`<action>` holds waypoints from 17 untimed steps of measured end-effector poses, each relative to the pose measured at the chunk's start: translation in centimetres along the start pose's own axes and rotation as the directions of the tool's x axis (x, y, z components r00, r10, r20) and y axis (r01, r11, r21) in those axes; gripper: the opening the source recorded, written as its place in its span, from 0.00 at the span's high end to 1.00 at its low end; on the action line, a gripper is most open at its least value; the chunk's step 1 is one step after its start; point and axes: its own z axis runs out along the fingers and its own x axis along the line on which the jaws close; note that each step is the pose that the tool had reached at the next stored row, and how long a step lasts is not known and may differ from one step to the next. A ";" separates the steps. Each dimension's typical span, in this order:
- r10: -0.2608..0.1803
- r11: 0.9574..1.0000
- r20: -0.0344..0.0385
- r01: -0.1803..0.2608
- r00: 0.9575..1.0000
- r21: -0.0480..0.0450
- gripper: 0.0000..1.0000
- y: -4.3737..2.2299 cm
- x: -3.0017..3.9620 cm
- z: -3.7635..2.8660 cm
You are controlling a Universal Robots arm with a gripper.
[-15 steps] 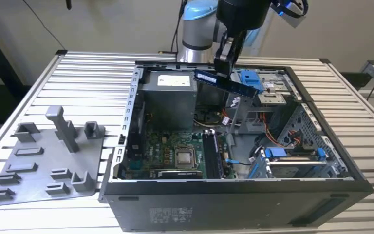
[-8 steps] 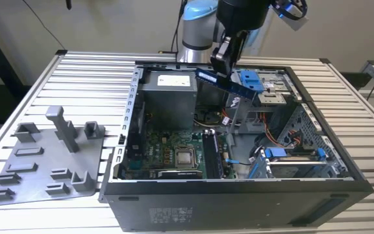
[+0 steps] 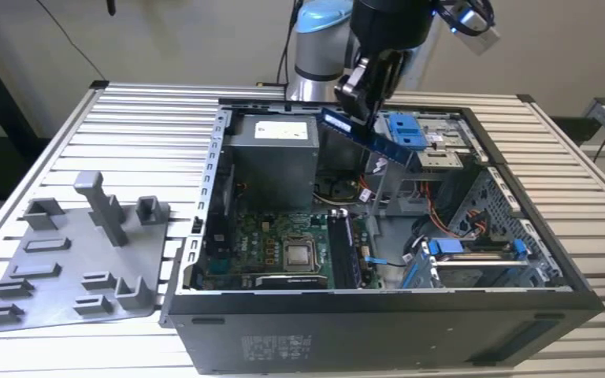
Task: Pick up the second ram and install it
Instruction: 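Insert the second ram into the second slot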
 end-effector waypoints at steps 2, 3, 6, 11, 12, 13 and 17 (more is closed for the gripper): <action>0.032 0.999 0.001 -0.032 0.999 0.001 0.86 0.00 0.00 0.01; 0.050 0.999 0.002 -0.050 0.999 0.002 0.86 0.00 0.00 0.01; 0.099 0.995 0.004 -0.099 0.995 0.003 0.86 0.00 0.00 0.02; 0.181 0.983 0.008 -0.181 0.983 0.005 0.86 0.00 0.00 0.05; 0.197 0.980 0.008 -0.198 0.980 0.006 0.86 0.00 0.00 0.05; 0.214 0.977 0.009 -0.214 0.977 0.006 0.86 0.00 0.00 0.06; 0.277 0.961 0.012 -0.277 0.961 0.007 0.86 0.00 0.00 0.07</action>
